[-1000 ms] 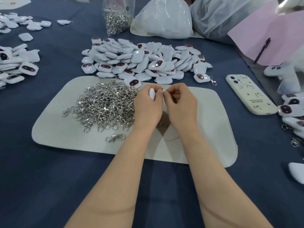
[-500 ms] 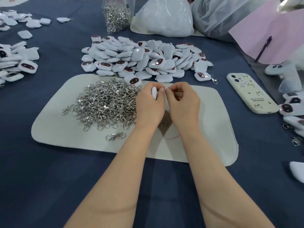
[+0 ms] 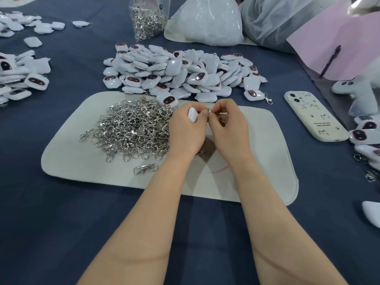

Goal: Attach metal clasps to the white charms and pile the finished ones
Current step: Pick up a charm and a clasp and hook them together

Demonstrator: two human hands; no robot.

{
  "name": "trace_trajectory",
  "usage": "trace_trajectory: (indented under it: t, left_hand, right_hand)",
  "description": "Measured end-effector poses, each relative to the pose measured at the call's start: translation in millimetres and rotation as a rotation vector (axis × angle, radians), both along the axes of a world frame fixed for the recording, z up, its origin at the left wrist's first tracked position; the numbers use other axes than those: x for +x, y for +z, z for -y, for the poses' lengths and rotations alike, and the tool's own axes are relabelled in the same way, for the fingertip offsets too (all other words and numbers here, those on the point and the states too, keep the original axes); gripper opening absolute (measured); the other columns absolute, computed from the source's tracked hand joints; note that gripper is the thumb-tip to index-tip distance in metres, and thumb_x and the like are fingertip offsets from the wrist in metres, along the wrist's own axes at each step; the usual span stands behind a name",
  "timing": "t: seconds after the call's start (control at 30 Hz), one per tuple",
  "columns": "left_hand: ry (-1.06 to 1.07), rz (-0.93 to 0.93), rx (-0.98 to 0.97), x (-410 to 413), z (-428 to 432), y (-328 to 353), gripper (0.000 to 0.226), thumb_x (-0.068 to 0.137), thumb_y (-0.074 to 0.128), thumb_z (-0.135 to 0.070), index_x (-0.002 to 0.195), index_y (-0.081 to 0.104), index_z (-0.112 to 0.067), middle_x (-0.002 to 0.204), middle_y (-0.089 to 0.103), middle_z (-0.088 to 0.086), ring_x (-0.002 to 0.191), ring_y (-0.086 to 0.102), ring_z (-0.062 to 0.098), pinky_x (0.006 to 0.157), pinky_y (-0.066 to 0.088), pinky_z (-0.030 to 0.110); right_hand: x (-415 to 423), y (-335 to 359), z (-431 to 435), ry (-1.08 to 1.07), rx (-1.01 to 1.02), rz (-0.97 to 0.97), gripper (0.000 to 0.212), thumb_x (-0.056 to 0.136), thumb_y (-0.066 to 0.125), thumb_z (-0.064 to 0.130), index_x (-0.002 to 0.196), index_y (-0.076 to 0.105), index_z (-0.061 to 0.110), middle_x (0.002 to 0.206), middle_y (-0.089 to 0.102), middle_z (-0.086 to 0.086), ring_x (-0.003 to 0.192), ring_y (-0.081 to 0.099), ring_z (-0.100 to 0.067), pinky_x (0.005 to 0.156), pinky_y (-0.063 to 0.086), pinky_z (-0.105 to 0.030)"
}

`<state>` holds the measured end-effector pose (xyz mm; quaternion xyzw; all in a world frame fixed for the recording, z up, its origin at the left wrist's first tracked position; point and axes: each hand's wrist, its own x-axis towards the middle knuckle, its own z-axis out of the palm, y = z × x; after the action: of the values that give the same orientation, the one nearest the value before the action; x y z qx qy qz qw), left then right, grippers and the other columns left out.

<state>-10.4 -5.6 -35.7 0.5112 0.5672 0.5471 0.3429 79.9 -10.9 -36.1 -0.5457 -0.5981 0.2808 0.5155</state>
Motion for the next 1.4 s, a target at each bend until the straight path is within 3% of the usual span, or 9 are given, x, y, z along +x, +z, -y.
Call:
trace_trajectory:
  t: [0.3,0.47,0.53,0.77,0.93,1.07,1.17,1.27,1.4]
  left_hand:
    - [-0.068,0.071,-0.05,-2,1,5,0.011,0.084,0.062,-0.004,0.08,0.066,-0.013,0.078,0.067,0.005,0.08,0.066,0.027,0.083,0.055,0.043]
    - [-0.214,0.193,-0.21,-8,4,14,0.029,0.083,0.067,-0.012,0.101,0.044,-0.014,0.083,0.062,0.005,0.058,0.063,0.008,0.054,0.051,0.018]
    - [-0.275,0.232,-0.296,-11,3,17,0.037,0.077,0.064,-0.014,0.102,0.037,-0.014,0.087,0.06,0.008,0.068,0.064,0.013,0.062,0.054,0.021]
    - [-0.317,0.003,-0.206,-19,2,19,0.017,0.087,0.059,-0.005,0.08,0.053,-0.019,0.078,0.06,0.009,0.087,0.066,0.032,0.068,0.046,0.032]
    - [-0.25,-0.037,-0.254,-14,9,23,0.042,0.085,0.066,-0.038,0.107,0.039,-0.014,0.086,0.047,-0.004,0.04,0.06,0.002,0.035,0.042,0.014]
    - [-0.157,-0.141,-0.149,-10,7,20,0.033,0.085,0.064,-0.043,0.089,0.049,-0.015,0.09,0.057,0.001,0.068,0.067,0.013,0.053,0.052,0.028]
    - [-0.242,0.189,-0.287,-8,4,23,0.018,0.093,0.057,-0.028,0.089,0.05,-0.012,0.094,0.063,0.014,0.076,0.068,0.021,0.073,0.06,0.038]
    - [-0.308,0.564,-0.469,-10,1,29,0.007,0.093,0.046,-0.009,0.088,0.045,-0.005,0.082,0.051,0.015,0.071,0.06,0.026,0.07,0.058,0.032]
    - [-0.35,0.62,-0.431,-16,0,28,0.005,0.091,0.045,0.002,0.088,0.046,-0.001,0.079,0.053,0.013,0.082,0.057,0.026,0.073,0.057,0.029]
  right_hand:
    - [2,0,2,-0.048,0.078,0.073,0.015,0.085,0.055,0.0,0.084,0.05,0.014,0.081,0.058,-0.001,0.07,0.05,-0.008,0.064,0.039,-0.01]
    - [6,0,0,-0.113,0.027,-0.039,0.028,0.085,0.055,0.002,0.075,0.048,0.027,0.072,0.057,0.007,0.066,0.056,-0.011,0.062,0.044,-0.012]
    - [7,0,-1,-0.129,0.013,-0.056,0.029,0.086,0.055,0.004,0.075,0.048,0.029,0.074,0.058,0.006,0.073,0.059,-0.019,0.067,0.047,-0.019]
    - [9,-2,-4,-0.173,-0.042,-0.116,0.025,0.087,0.056,0.007,0.077,0.049,0.029,0.078,0.061,0.002,0.073,0.059,-0.02,0.072,0.051,-0.03]
    - [11,0,-5,-0.195,-0.061,-0.13,0.021,0.086,0.056,0.008,0.078,0.051,0.026,0.078,0.062,0.0,0.075,0.06,-0.02,0.074,0.053,-0.037]
    - [11,0,-5,-0.2,-0.061,-0.123,0.02,0.086,0.057,0.007,0.079,0.051,0.025,0.079,0.062,-0.001,0.079,0.062,-0.023,0.078,0.053,-0.04]
    - [11,1,-5,-0.205,-0.06,-0.126,0.022,0.086,0.057,0.007,0.078,0.051,0.027,0.077,0.061,0.002,0.08,0.064,-0.024,0.078,0.053,-0.035]
    - [11,0,-6,-0.209,-0.071,-0.137,0.023,0.087,0.056,0.007,0.077,0.05,0.027,0.078,0.061,0.001,0.081,0.064,-0.025,0.077,0.052,-0.033]
    - [12,0,-6,-0.21,-0.065,-0.14,0.023,0.087,0.057,0.007,0.077,0.05,0.027,0.077,0.061,0.002,0.081,0.064,-0.024,0.076,0.052,-0.031]
